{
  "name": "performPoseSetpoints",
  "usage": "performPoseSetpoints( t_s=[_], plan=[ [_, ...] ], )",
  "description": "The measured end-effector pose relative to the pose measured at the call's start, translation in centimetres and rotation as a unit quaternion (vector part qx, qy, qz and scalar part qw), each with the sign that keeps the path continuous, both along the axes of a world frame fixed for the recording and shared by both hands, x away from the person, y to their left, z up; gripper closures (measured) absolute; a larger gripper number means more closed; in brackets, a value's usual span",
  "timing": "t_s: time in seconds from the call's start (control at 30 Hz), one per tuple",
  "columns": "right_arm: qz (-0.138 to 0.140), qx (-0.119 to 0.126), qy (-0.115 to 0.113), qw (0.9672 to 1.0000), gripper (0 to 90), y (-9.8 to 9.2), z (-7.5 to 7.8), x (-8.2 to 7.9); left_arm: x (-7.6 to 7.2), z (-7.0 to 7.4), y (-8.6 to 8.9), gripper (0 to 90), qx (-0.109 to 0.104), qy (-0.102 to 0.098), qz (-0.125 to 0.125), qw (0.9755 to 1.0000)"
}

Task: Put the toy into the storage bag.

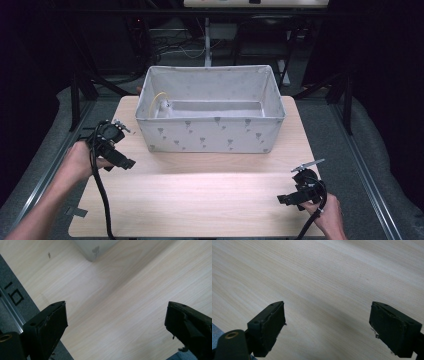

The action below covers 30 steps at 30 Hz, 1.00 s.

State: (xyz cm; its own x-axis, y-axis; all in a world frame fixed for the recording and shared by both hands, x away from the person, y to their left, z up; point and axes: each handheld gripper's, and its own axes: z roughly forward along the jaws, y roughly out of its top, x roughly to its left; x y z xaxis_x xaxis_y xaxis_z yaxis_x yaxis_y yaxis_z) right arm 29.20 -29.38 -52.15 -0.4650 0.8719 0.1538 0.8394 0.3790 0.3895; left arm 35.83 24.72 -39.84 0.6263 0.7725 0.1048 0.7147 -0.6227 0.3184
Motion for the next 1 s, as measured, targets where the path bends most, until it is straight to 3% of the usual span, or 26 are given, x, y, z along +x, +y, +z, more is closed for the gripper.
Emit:
performPoseSetpoints(
  t_s=[0.23,0.43,0.47,0.57,0.77,0.9,1.0],
  plan=[
    [0.0,-0.001,0.001,1.0,13.0,0.1,0.0,0.0,-0.8,-3.5,1.0,3.2,0.0,0.006,0.017,0.9998],
    [0.0,0.0,0.001,1.0,13.0,0.0,0.0,0.0,-1.1,-6.6,1.8,2.1,-0.015,0.005,0.037,0.9992],
    [0.0,0.0,0.0,1.0,13.0,0.0,0.0,0.0,-1.1,-6.6,1.8,1.8,-0.015,0.005,0.037,0.9992],
    [0.0,0.001,0.001,1.0,13.0,0.0,0.0,0.0,-1.4,-8.7,2.4,1.2,-0.026,0.003,0.055,0.9982],
    [0.0,0.0,0.0,1.0,13.1,0.0,0.0,0.0,-2.0,-11.0,2.9,0.5,-0.037,0.007,0.074,0.9966],
    [0.002,-0.004,0.002,1.0,13.1,0.0,0.0,0.0,-2.3,-11.0,2.9,0.1,-0.034,0.001,0.071,0.9969],
    [0.001,0.0,0.0,1.0,13.1,0.0,0.0,0.0,-2.9,-11.0,3.0,0.1,-0.047,-0.008,0.079,0.9958]
  ],
)
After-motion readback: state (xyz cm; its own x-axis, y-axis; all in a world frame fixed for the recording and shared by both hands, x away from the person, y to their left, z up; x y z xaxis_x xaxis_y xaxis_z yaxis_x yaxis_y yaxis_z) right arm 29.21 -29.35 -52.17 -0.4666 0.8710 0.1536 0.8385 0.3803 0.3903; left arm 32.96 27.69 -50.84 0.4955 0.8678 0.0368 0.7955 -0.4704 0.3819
